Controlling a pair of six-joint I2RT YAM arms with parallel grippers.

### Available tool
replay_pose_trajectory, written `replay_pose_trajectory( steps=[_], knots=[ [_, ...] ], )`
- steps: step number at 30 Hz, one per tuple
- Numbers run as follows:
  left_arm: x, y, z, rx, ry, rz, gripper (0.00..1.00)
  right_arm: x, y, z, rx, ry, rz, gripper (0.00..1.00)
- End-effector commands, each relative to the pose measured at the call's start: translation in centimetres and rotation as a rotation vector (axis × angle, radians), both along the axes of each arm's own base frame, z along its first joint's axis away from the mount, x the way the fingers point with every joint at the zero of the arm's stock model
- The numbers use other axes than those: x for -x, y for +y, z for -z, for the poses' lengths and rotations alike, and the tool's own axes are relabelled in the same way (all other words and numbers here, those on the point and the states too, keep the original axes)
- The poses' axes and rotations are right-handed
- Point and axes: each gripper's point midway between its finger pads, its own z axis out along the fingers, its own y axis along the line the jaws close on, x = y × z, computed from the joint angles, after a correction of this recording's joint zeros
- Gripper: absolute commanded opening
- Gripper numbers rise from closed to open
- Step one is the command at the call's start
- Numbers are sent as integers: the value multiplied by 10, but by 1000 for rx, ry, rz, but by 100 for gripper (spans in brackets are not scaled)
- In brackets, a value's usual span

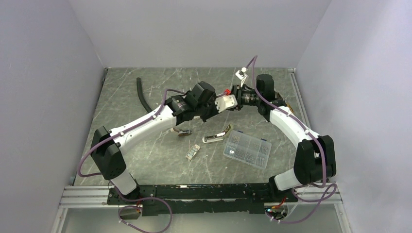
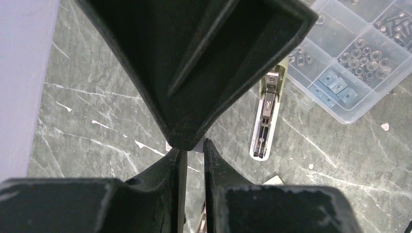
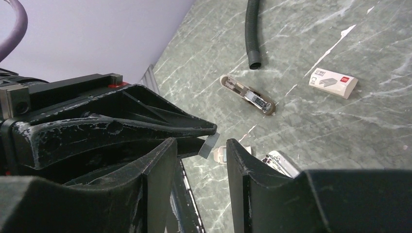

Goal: Load the staples into the stapler
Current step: Install the staple into the stapler.

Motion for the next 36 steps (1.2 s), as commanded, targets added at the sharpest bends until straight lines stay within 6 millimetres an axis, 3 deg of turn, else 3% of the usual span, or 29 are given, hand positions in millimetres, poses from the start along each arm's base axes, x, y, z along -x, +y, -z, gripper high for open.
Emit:
replay_pose_trajectory(
  steps=[1,36],
  knots=[
    [-9,-7,-26,56,-50,-22,3,-2,6,-8,-16,-35,-9,46],
    [-14,-5,-21,36,-67,-39,3,0,22,15,20,24,-37,31]
  ],
)
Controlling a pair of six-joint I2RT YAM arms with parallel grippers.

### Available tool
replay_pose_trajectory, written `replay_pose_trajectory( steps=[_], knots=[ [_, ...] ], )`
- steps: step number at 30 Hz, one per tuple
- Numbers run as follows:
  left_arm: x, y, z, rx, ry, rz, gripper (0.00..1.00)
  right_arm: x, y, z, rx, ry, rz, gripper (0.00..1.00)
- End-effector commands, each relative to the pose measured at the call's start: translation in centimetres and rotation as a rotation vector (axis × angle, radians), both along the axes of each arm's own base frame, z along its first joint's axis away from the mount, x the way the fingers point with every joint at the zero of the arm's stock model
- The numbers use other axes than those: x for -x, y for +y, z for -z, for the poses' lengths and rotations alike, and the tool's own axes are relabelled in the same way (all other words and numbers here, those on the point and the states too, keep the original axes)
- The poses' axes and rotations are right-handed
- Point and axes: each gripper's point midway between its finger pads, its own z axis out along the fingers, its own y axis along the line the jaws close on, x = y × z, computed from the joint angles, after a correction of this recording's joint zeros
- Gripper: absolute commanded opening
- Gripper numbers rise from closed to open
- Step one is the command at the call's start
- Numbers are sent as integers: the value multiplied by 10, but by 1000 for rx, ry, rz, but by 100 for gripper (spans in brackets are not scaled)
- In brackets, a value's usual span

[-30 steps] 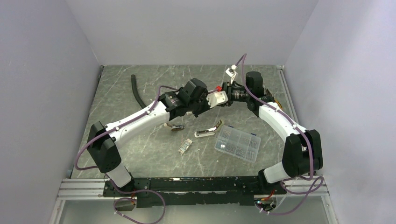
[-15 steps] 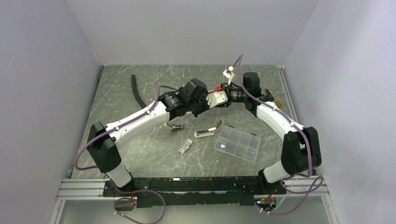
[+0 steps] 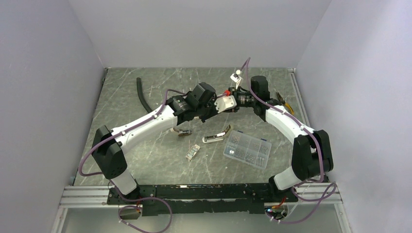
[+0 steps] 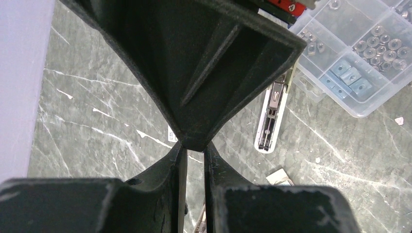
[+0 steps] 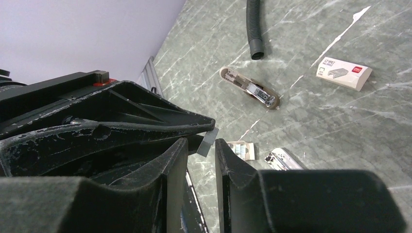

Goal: Load the staples into the stapler
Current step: Install the staple into the stapler.

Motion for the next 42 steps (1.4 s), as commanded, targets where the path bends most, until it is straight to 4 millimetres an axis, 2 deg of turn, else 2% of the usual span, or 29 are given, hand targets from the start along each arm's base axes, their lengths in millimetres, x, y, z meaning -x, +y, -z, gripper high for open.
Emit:
replay_pose_trajectory(
  steps=[1,15,29,36,42],
  knots=[
    [-11,-13,-30,77,-72,-9,3,-4,5,-5,2,-33,1,31],
    [-8,-14,-27,79,-56,-1,3,-7,6,-1,0,-13,5,27],
    [-12,-17,-24,66,-58,-11,6,-6,5,-3,1,-4,31,12],
    [-12,-19,-24,68,-50,-10,14,-6,3,-4,12,-14,56,4],
    [-10,-19,-25,76,-43,-5,25,-6,-1,-1,31,-44,59,0]
  ],
)
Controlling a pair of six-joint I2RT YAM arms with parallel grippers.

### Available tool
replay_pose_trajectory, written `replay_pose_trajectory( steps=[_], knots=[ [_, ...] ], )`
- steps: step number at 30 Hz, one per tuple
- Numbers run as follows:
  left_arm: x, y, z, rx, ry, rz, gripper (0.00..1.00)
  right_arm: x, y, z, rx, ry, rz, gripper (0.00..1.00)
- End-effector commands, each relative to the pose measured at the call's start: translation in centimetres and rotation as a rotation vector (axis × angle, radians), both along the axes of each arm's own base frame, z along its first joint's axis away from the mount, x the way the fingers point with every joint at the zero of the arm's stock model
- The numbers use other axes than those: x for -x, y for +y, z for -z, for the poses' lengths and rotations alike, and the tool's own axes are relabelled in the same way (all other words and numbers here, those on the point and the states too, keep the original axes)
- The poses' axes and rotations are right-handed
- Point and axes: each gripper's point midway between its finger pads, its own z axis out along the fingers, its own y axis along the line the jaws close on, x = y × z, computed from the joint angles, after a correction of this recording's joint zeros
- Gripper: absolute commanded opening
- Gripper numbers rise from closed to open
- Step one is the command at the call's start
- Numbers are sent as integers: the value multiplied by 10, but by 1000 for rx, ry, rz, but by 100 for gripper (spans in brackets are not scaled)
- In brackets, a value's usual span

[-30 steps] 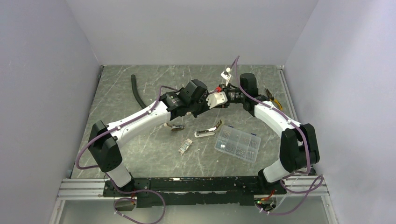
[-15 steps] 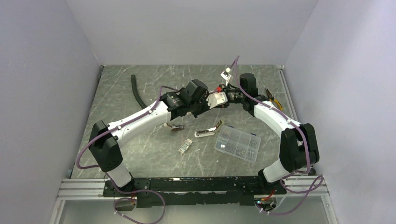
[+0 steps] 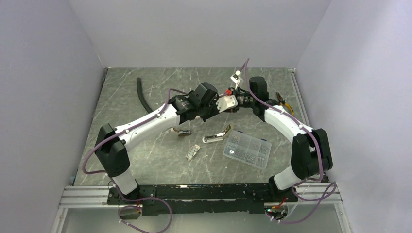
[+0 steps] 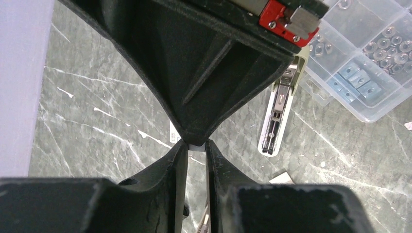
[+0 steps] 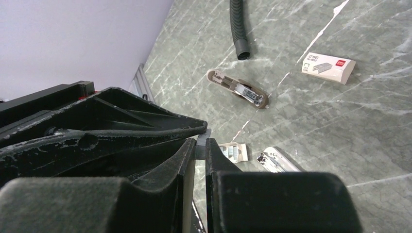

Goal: Load the staples into the stapler
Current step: Install the staple into the stapler.

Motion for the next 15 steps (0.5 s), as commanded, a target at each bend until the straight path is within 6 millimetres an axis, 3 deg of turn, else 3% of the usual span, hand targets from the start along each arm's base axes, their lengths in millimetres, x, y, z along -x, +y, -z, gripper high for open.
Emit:
replay_pose_trajectory(
  steps=[1,7,12,15],
  knots=[
    [-3,-16,-31,98,-40,14,26,3,-2,-11,7,-84,1,0],
    [10,-12,-31,114,-30,54,44,3,-14,-8,30,-112,51,0],
    [19,-3,-32,127,-5,81,49,6,-18,5,50,-85,87,0],
    [9,12,-45,170,25,51,49,7,-22,24,65,-21,130,0]
  ],
)
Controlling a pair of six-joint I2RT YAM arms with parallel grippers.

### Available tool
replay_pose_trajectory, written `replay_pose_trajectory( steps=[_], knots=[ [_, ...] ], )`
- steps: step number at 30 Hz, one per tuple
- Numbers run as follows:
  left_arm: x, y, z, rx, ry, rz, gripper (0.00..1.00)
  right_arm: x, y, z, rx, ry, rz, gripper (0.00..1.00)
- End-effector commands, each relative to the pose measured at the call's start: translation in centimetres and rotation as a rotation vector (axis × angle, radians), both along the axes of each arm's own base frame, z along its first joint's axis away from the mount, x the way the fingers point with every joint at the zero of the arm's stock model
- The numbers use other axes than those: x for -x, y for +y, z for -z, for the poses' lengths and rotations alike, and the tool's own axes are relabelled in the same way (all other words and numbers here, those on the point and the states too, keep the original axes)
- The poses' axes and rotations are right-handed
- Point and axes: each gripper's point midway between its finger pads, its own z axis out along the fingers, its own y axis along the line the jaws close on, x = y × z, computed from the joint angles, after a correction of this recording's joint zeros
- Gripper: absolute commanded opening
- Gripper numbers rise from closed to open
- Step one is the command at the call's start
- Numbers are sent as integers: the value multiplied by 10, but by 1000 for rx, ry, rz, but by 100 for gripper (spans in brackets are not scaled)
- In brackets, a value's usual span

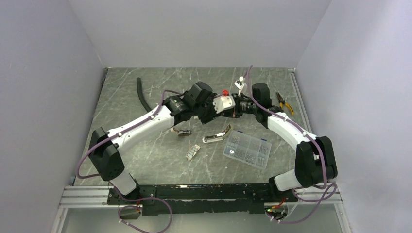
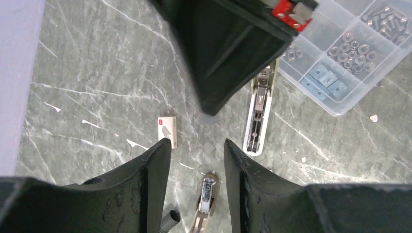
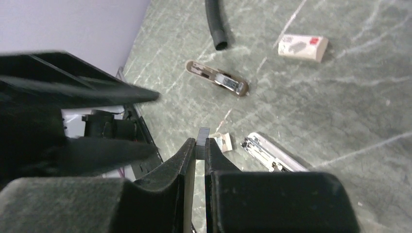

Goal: Load the staples into the stapler
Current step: Install the staple into the stapler.

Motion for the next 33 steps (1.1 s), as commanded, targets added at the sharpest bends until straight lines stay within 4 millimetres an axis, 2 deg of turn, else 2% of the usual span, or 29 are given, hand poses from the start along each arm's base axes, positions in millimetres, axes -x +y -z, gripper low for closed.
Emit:
replay_pose_trajectory(
  steps=[1,7,10,14,18,26,33],
  knots=[
    [-9,18,-43,133,17,-16,49,-2,-7,19,18,40,81,0],
    [-50,51,-72,231,54,-115,50,12,6,50,61,171,99,0],
    [-68,63,-76,241,49,-163,50,20,18,63,95,213,85,0],
    [-81,74,-72,241,51,-209,50,26,24,77,122,289,94,0],
    [-88,80,-70,251,52,-237,50,27,29,86,151,343,123,0],
    [-92,80,-72,257,54,-239,50,26,41,89,192,349,122,0],
    [-88,82,-73,262,48,-239,50,25,43,88,237,324,128,0]
  ],
)
